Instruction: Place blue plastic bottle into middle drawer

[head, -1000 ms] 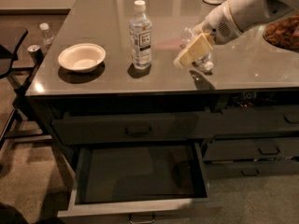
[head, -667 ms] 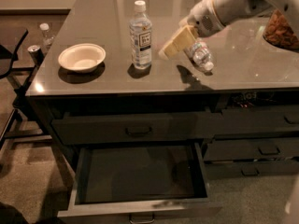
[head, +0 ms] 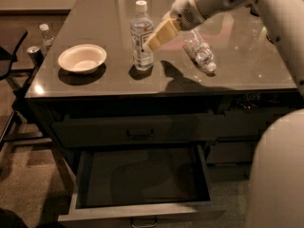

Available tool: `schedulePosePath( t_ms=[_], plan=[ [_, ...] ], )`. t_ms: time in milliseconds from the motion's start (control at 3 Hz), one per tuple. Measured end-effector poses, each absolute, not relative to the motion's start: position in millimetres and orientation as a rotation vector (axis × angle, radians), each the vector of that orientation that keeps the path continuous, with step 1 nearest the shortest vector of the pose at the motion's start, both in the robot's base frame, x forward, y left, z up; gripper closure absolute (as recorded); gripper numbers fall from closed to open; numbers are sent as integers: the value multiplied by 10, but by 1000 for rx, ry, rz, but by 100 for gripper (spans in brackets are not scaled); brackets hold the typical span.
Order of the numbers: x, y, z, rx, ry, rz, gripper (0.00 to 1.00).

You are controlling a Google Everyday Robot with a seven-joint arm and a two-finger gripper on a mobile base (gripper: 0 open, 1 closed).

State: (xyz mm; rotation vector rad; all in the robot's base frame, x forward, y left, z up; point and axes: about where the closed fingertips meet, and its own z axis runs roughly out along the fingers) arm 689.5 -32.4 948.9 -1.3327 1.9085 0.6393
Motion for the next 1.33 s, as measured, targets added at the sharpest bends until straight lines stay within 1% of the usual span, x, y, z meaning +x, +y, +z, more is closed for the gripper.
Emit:
schedulePosePath(
  t_ms=[667,1333],
  plan=[
    [6921,-224,9421,-1304,1864,678,0],
    [7198,182,9356,-1274,1761,766,0]
  ],
)
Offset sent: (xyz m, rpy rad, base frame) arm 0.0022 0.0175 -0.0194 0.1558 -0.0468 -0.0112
